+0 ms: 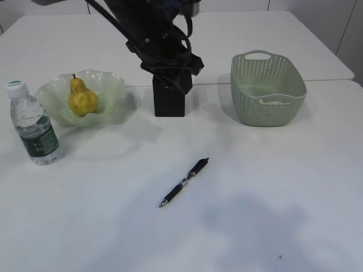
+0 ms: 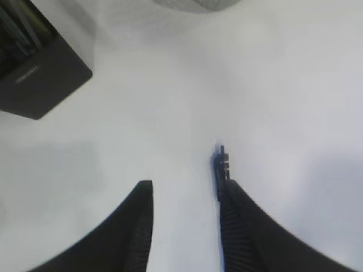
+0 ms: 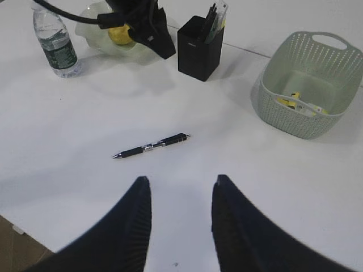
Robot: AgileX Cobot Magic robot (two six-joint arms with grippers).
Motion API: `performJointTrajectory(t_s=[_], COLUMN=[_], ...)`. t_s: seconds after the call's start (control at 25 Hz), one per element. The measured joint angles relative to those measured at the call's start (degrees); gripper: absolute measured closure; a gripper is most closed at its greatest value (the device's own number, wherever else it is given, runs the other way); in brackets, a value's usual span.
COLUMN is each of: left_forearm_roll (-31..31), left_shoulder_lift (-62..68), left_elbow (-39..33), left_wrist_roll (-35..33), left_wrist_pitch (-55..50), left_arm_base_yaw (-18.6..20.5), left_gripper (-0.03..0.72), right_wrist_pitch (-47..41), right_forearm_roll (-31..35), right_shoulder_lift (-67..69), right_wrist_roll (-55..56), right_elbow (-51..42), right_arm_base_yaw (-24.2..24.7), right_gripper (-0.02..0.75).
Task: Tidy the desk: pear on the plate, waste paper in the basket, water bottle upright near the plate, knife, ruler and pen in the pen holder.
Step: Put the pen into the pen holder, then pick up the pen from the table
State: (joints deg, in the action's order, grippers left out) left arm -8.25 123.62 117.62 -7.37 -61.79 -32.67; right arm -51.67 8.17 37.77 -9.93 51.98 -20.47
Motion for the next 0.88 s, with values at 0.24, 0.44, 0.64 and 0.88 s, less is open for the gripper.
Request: performJointTrajectory(t_s=[0.24, 0.44, 0.64, 0.88], left_forearm_roll=[-2.5, -3.0, -3.7, -4.0], left_shoulder_lift=[0.0, 0.0, 1.2, 2.2], left_elbow=[0.0, 0.0, 0.0, 0.0], left_wrist_roll=[-0.2, -0.2, -0.2, 0.1], left_wrist_pitch=[-2.9, -3.7, -4.9, -5.9], left_arm_base_yaw=[-1.4, -3.3, -4.4, -4.5], left_gripper=[0.419, 0.419, 0.419, 0.4], right_wrist_pitch=[0.5, 0.5, 0.7, 0.7], right_forearm_roll=[-0.8, -1.3, -1.5, -1.6], right_shoulder_lift=[0.0, 0.0, 0.0, 0.0], right_wrist_roll=[0.0, 0.0, 0.0, 0.0], right_elbow=[0.0, 0.0, 0.0, 0.0], right_arm_base_yaw=[0.0, 0.0, 0.0, 0.0], right_gripper=[0.44, 0.44, 0.44, 0.44])
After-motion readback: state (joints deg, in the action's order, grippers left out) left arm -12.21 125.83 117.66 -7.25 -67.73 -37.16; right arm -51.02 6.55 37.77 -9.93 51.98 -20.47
